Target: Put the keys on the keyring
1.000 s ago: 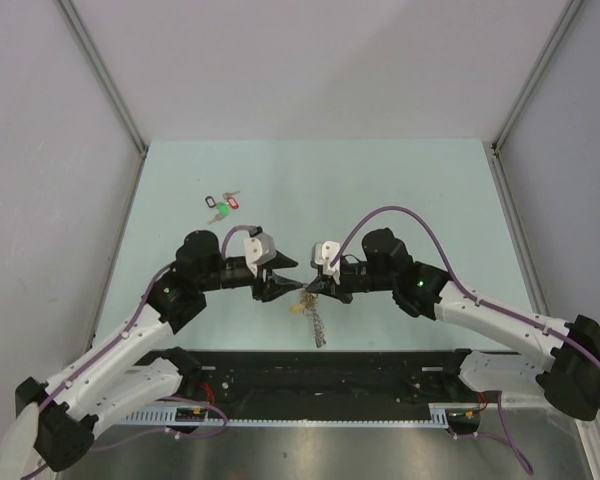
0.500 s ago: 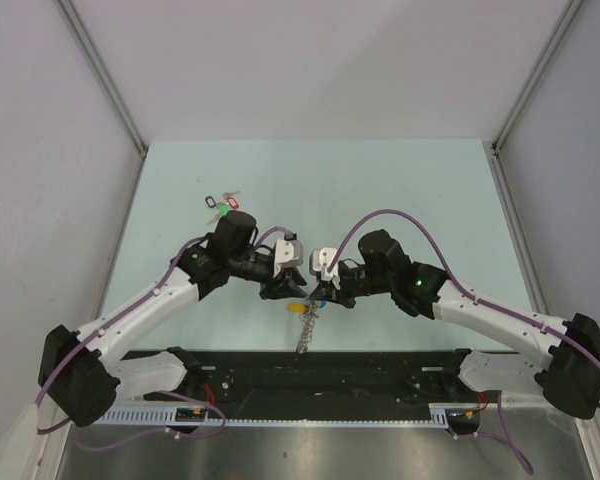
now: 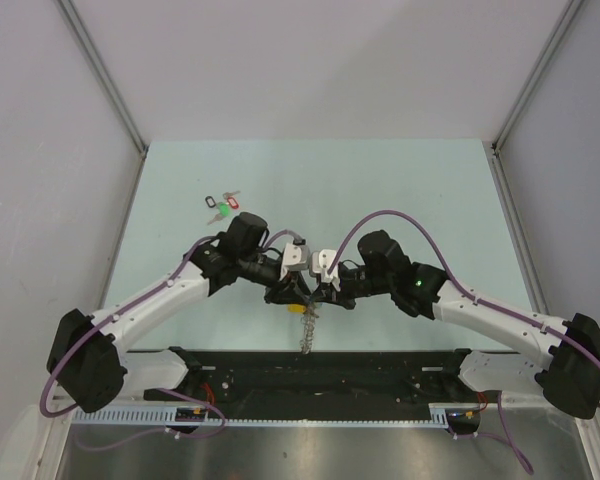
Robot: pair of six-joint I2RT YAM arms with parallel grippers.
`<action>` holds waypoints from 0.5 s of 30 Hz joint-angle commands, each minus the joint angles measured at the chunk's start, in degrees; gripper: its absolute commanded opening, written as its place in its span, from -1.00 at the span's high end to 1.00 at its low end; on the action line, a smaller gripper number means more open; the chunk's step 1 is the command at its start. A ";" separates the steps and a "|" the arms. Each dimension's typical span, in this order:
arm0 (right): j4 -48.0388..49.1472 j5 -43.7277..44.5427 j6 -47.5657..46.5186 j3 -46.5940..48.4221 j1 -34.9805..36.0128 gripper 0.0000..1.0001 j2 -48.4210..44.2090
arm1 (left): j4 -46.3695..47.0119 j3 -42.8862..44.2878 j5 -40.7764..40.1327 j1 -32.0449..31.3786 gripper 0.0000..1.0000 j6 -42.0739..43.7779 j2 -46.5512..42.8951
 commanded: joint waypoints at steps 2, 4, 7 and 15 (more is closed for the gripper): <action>2.05 -0.98 -0.37 3.03 0.48 1.00 -1.55 | -1.11 0.23 4.31 -1.18 0.35 2.23 1.06; 2.05 -0.80 -0.28 3.03 0.48 1.00 -1.55 | -1.11 0.14 3.61 -1.18 0.34 2.14 1.06; 1.88 -0.80 -0.28 2.94 0.57 1.00 -1.64 | -1.02 -0.12 2.56 -1.18 0.34 1.88 1.24; 1.09 0.08 -0.28 2.94 0.66 1.00 -2.08 | -1.46 -0.91 0.53 -1.00 0.15 2.14 0.01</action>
